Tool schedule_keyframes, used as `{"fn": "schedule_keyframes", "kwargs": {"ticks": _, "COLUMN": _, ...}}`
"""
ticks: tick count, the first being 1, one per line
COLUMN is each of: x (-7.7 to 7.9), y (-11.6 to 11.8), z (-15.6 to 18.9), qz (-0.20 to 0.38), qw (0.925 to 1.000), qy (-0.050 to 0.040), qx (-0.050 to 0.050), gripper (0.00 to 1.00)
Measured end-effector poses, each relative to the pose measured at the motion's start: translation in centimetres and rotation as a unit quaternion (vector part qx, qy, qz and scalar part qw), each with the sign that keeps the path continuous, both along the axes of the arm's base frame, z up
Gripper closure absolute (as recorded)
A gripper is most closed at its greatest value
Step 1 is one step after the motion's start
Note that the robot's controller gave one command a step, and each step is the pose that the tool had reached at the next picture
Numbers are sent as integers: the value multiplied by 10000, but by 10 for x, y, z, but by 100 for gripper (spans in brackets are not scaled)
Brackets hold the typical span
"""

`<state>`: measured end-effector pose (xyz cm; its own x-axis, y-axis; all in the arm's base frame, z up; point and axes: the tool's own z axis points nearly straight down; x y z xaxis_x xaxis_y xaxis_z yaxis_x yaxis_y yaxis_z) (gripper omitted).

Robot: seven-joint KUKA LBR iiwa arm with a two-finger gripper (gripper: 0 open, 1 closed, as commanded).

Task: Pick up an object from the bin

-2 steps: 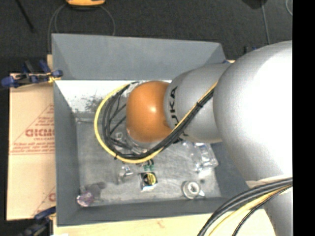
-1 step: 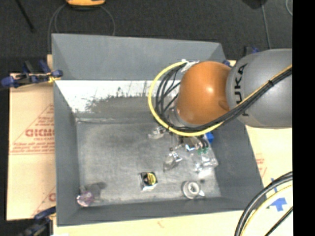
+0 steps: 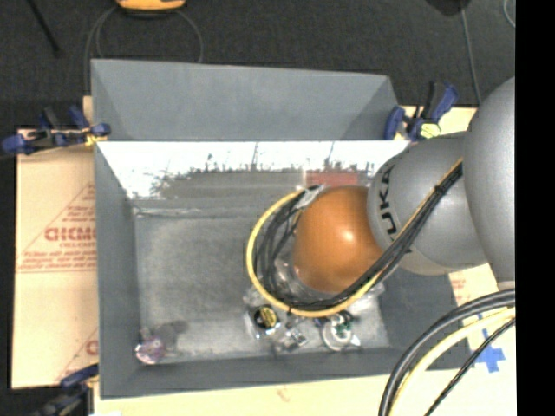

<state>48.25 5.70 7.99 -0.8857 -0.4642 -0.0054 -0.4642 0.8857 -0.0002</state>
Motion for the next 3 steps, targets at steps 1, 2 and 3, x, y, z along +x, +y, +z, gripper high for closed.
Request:
{"fn": "schedule_keyframes", "kwargs": {"ticks": 1, "x": 1, "y": 0, "z": 1, "qz": -28, "qw": 10000, "qy": 5, "qx": -1, "gripper": 100}}
{"fn": "schedule_keyframes", "kwargs": {"ticks": 2, "x": 8, "y": -5, "z": 12, "qz": 135, "qw": 9999, "qy": 6, "qx": -12, "gripper": 100}}
{"fn": "schedule_keyframes", "kwargs": {"ticks": 3, "x": -1, "y": 7, "z": 1, "qz": 279, "qw": 9996, "qy": 20, "qx": -5, "gripper": 100}}
